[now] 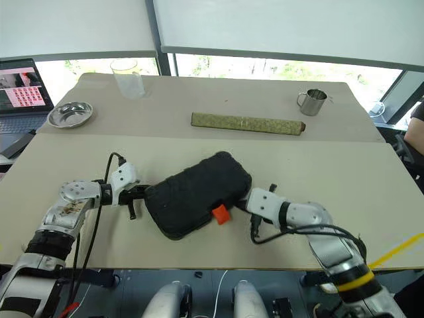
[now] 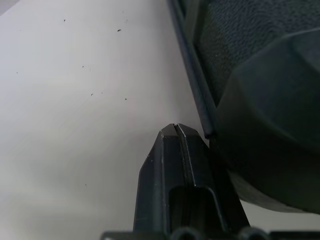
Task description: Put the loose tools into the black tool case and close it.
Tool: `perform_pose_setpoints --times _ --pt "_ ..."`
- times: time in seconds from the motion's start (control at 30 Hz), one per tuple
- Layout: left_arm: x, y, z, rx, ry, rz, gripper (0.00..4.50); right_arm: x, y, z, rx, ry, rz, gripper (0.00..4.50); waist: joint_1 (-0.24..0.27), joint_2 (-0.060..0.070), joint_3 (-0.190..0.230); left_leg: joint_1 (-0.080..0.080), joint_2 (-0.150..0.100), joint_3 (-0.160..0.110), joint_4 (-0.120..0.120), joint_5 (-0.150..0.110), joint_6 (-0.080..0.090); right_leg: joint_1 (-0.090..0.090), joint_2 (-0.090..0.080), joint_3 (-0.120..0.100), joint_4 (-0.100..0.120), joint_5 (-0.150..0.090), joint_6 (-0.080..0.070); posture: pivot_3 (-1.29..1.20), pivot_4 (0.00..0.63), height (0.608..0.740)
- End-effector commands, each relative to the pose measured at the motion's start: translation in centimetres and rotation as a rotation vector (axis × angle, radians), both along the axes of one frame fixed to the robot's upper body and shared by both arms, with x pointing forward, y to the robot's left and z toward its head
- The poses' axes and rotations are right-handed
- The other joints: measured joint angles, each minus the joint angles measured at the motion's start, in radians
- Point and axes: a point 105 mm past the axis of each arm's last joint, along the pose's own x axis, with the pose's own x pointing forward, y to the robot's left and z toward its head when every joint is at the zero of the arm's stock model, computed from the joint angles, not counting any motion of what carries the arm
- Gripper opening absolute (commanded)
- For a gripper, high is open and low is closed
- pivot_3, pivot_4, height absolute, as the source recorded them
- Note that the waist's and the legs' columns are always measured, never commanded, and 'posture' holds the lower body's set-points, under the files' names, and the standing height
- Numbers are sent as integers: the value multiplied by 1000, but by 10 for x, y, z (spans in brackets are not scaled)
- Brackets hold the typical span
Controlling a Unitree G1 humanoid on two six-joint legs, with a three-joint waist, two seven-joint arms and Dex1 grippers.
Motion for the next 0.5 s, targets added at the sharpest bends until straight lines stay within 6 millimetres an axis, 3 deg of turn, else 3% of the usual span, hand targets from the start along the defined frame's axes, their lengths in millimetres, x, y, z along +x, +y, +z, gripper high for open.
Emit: perform_pose_setpoints --times 0.03,0.13,0.3,0.43,0.5 --pt "-5 -4 7 -65 -11 23 22 19 -3 20 31 -89 -23 0 2 0 0 0 0 0 0 0 0 0 0 0 0 0 0 0 150 740" --pt "-11 -5 16 -157 30 49 22 23 -12 24 41 -88 -31 0 6 0 0 0 -1 -1 0 0 0 0 -2 0 1 0 0 0 150 740" --pt "-5 -3 52 -302 -3 85 22 12 -31 29 64 21 -3 0 14 0 1 -3 -2 -3 0 0 0 0 -3 -2 0 1 3 0 150 740" --pt "-9 -24 80 -295 -62 -72 22 -12 -21 31 93 116 95 0 13 0 1 -2 -3 -5 0 0 0 0 -3 -2 -1 1 3 0 150 740" --pt "-11 -39 83 -239 -70 -154 22 -24 -15 29 100 160 138 0 13 0 1 -3 -3 -5 0 0 0 0 -2 -2 -1 1 3 0 150 740"
